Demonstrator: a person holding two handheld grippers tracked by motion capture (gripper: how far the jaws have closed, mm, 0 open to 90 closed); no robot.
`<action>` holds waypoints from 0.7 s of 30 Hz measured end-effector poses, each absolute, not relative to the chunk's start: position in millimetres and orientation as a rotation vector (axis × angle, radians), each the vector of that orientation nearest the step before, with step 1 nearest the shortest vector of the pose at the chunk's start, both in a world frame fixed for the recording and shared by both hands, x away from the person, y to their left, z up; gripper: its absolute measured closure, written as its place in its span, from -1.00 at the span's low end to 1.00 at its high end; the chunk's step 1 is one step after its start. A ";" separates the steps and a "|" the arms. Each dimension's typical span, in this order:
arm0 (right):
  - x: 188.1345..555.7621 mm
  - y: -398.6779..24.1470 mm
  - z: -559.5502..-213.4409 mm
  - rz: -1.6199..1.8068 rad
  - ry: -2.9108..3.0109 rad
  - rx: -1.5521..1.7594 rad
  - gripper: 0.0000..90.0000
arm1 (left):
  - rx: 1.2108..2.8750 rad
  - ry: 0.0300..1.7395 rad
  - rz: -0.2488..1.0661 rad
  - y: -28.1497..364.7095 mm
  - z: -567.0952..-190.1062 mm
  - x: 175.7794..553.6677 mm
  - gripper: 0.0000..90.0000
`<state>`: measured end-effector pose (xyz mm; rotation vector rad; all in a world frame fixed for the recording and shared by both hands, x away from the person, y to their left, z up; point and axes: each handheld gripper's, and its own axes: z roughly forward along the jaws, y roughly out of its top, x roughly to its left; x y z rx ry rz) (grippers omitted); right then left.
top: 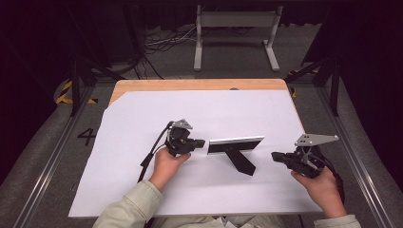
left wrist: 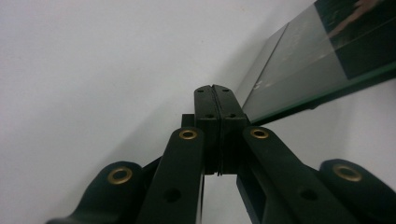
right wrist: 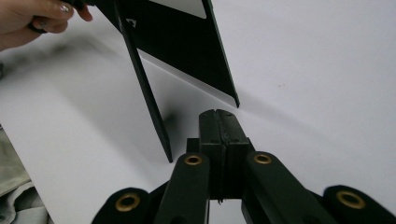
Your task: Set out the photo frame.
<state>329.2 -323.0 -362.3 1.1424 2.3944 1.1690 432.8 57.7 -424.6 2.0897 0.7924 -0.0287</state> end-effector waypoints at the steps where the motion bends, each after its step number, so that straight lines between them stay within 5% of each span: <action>1: 329.2 -323.2 -362.3 1.171 2.392 1.145 0.99 | 2.101 0.790 -0.018 55.4 -427.1 433.9 0.99; 21: 327.4 -325.2 -359.9 1.183 2.377 1.153 0.99 | 2.189 0.744 -0.078 33.6 -442.2 433.6 1.00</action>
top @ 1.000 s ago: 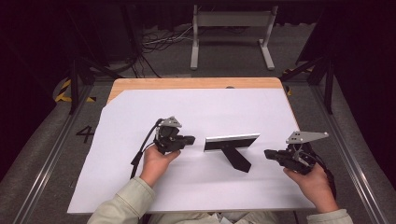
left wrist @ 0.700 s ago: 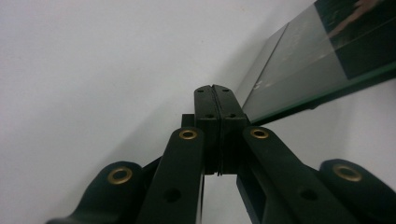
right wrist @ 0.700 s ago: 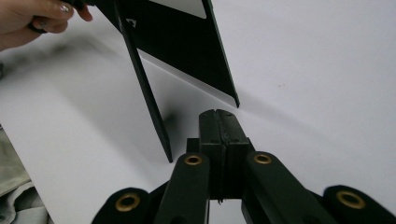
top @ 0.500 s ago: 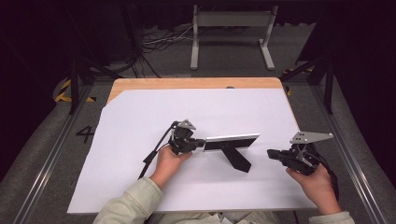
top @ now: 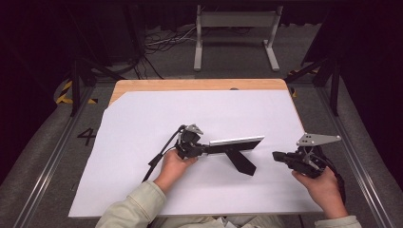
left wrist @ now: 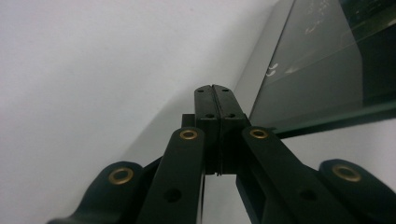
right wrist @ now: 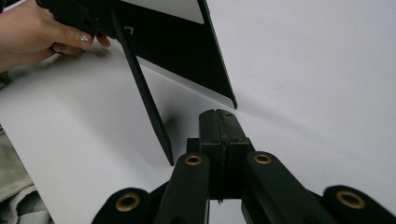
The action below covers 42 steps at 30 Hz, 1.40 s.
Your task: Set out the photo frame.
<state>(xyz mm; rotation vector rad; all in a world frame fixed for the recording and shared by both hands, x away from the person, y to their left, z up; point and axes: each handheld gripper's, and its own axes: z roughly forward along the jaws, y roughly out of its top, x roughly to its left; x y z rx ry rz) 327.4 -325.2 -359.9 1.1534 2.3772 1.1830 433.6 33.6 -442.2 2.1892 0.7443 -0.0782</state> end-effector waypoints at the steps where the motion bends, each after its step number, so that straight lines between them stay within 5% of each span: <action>1: 327.4 -325.6 -359.4 1.184 2.372 1.153 0.99 | 2.195 0.740 -0.083 32.7 -442.0 432.5 1.00; 42: 325.4 -334.8 -347.2 1.235 2.313 1.192 0.99 | 2.390 0.396 -0.372 5.9 -434.6 379.4 1.00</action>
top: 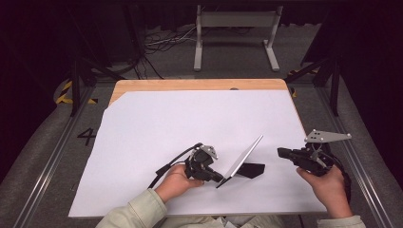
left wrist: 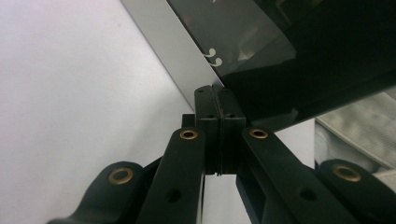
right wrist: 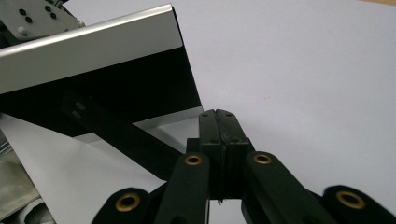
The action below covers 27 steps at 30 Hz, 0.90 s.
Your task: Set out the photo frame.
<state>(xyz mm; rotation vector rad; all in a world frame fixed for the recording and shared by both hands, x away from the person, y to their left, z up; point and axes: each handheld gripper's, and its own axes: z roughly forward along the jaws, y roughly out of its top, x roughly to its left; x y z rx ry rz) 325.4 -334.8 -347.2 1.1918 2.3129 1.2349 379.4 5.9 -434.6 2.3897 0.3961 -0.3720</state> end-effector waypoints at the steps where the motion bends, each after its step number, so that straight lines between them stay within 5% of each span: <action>1: 325.4 -334.8 -347.2 1.235 2.313 1.192 0.99 | 2.390 0.396 -0.372 5.9 -434.6 379.4 1.00; 27: 325.1 -336.2 -345.1 1.254 2.307 1.196 0.99 | 2.499 0.196 -0.458 -30.1 -439.4 352.5 1.00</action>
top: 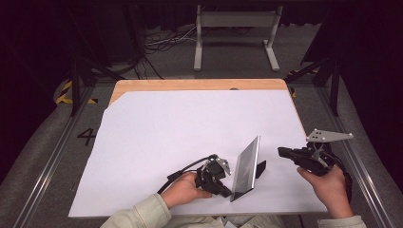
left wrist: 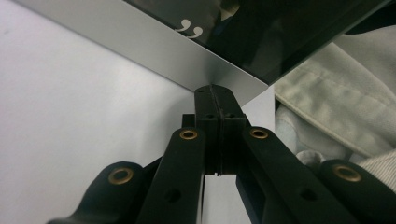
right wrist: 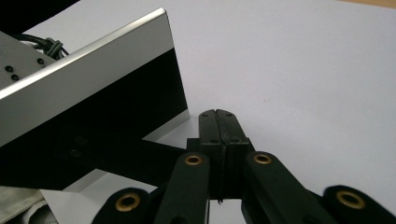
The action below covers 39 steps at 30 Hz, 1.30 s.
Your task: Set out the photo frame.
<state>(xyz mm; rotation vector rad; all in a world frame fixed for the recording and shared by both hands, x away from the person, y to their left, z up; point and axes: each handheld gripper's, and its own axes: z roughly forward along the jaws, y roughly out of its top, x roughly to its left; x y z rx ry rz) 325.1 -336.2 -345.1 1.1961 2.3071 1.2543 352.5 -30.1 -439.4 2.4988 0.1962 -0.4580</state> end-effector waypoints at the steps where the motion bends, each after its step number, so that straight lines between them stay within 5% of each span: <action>1: 325.1 -336.2 -345.1 1.254 2.307 1.196 0.99 | 2.497 0.188 -0.457 -32.3 -439.5 351.4 1.00; 28: 323.6 -335.8 -344.5 1.257 2.308 1.199 0.99 | 2.453 0.166 -0.448 -65.7 -442.1 340.4 1.00; 39: 321.8 -336.5 -341.6 1.268 2.311 1.202 0.97 | 2.441 0.204 -0.413 -48.0 -435.3 344.1 0.89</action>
